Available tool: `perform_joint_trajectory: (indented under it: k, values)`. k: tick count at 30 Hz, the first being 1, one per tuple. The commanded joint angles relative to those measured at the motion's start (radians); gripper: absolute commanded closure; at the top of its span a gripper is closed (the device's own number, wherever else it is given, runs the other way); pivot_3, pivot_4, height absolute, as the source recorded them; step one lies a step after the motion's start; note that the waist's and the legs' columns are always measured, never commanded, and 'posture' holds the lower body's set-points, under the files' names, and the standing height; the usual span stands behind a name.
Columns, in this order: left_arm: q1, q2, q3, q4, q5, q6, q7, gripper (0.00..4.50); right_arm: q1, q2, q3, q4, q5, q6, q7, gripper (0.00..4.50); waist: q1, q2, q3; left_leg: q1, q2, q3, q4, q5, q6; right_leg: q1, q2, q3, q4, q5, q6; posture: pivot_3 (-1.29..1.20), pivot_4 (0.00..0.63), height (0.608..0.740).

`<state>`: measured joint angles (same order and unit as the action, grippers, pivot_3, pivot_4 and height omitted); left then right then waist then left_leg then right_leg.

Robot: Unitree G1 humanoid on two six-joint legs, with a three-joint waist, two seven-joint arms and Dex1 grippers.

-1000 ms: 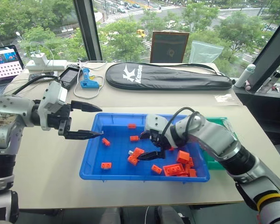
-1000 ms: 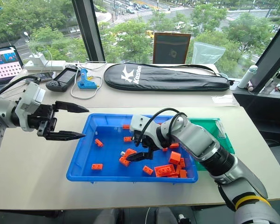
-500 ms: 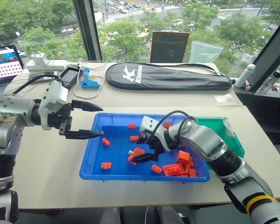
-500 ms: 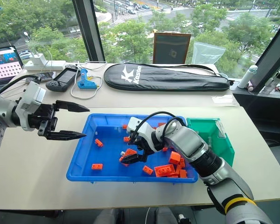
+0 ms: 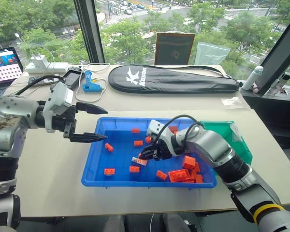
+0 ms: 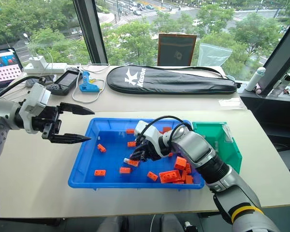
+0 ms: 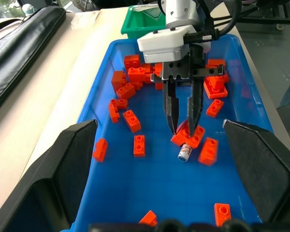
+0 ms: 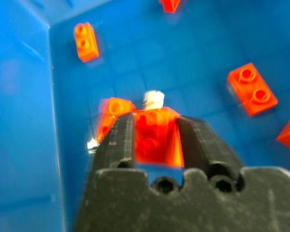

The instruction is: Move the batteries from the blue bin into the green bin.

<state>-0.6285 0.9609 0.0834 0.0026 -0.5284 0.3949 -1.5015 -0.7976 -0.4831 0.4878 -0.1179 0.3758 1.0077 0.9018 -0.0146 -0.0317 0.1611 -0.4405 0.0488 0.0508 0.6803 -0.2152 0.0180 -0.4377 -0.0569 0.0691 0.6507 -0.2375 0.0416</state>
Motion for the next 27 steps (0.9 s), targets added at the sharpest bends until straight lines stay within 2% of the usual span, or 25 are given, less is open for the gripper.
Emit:
perform_joint_trajectory:
  k: [1, 5, 11, 15, 20, 22, 24, 27]
  values:
    - [-0.025, -0.001, 0.004, -0.001, 0.005, -0.022, 0.003, 0.00, -0.007, -0.013, -0.040, -0.024, 0.009, 0.021, 0.005, 4.48, 0.000, 0.000, 0.000, 0.000, 0.000, 0.000, 0.000, 0.000, 0.000, 0.000, 0.000, 0.000, 0.000, 0.000, 0.000, 0.00, 0.150, 0.740]
    - [-0.031, -0.010, -0.002, 0.006, 0.010, -0.030, 0.002, 0.00, -0.026, -0.035, -0.106, -0.039, 0.046, 0.060, 0.020, 4.48, 0.000, 0.000, 0.000, 0.000, 0.000, 0.000, 0.000, 0.000, 0.000, 0.000, 0.000, 0.000, 0.000, 0.000, 0.000, 0.00, 0.150, 0.740]
    - [-0.042, -0.023, -0.011, 0.023, 0.018, -0.045, -0.001, 0.00, -0.037, -0.138, -0.170, -0.030, 0.048, 0.051, 0.049, 4.48, 0.002, 0.000, 0.000, 0.000, 0.000, 0.000, 0.000, 0.000, 0.000, 0.000, 0.000, 0.000, -0.001, 0.000, 0.000, 0.00, 0.150, 0.740]
    - [-0.049, -0.035, -0.020, 0.032, 0.024, -0.054, -0.001, 0.00, -0.027, -0.195, -0.189, 0.032, -0.006, -0.001, 0.029, 4.48, -0.001, 0.000, 0.000, 0.000, 0.000, 0.000, 0.000, 0.000, 0.000, 0.000, 0.000, 0.000, -0.001, 0.000, 0.000, 0.00, 0.150, 0.740]
    - [-0.067, -0.055, -0.034, 0.053, 0.034, -0.071, -0.003, 0.00, -0.020, -0.217, -0.180, 0.129, -0.127, -0.165, -0.037, 4.48, -0.001, 0.000, 0.000, 0.000, 0.000, 0.000, 0.000, 0.000, 0.000, 0.000, 0.000, 0.000, -0.001, 0.000, 0.000, 0.00, 0.150, 0.740]
    - [-0.077, -0.062, -0.039, 0.065, 0.039, -0.079, -0.002, 0.00, -0.018, -0.218, -0.185, 0.131, -0.131, -0.174, -0.027, 3.54, -0.002, 0.000, 0.000, 0.000, 0.000, 0.000, 0.000, 0.000, 0.000, 0.000, 0.000, 0.000, -0.001, 0.000, 0.000, 0.00, 0.150, 0.740]
    - [-0.086, -0.066, -0.042, 0.075, 0.044, -0.083, -0.003, 0.00, -0.015, -0.214, -0.204, 0.114, -0.118, -0.162, -0.022, 3.12, -0.002, 0.000, 0.000, 0.000, 0.000, 0.000, 0.000, 0.000, 0.000, 0.000, 0.000, 0.000, -0.001, 0.000, 0.000, 0.00, 0.150, 0.740]
    - [-0.090, -0.067, -0.045, 0.081, 0.045, -0.087, -0.008, 0.00, -0.007, -0.222, -0.232, 0.052, -0.083, -0.121, -0.006, 2.07, 0.000, 0.000, 0.000, 0.000, 0.000, 0.000, 0.000, 0.000, 0.000, 0.000, 0.000, 0.000, -0.001, 0.000, 0.000, 0.00, 0.150, 0.740]
